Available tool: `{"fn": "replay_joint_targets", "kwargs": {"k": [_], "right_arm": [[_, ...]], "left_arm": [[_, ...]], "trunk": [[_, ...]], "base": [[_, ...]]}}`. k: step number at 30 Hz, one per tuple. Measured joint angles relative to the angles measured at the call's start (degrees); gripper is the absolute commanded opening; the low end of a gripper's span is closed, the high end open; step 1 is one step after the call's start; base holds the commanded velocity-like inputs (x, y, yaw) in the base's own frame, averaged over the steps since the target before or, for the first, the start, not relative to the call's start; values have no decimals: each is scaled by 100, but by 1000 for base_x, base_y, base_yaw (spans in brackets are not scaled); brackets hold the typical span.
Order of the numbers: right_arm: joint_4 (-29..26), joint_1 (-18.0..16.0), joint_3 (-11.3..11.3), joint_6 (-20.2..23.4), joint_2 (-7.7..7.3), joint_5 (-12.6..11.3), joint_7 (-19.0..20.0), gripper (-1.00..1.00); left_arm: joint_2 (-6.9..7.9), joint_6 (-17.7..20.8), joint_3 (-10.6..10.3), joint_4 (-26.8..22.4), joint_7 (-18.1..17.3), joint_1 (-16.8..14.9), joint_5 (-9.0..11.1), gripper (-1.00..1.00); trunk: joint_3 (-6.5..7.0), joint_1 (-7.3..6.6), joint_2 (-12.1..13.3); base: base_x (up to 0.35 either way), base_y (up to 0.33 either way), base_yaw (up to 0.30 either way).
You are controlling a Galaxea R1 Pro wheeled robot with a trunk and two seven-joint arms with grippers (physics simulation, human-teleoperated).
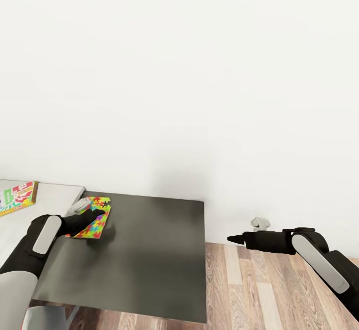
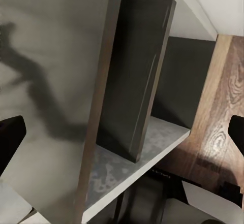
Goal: Put all the toys in the child's room - the three board games (two on the bed and one on the table), the two jigsaw puzzles on the table, and the tennis ball on the table - inside the toy box on the table in the child's room.
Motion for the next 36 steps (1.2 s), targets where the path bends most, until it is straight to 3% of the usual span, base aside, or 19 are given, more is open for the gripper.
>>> {"fn": "replay_joint_targets", "kwargs": {"k": [13, 36], "right_arm": [[-3, 0, 0, 0, -4, -7, 0, 100], [-3, 0, 0, -1, -4, -8, -8, 100]], "left_arm": [[-5, -4, -1, -33, 0, 0, 31, 100], [-6, -9, -9, -45, -5, 5, 75, 100]], "trunk": [[-17, 0, 0], [-21, 1, 0]], "base": [[0, 0, -117], [0, 0, -10]]}}
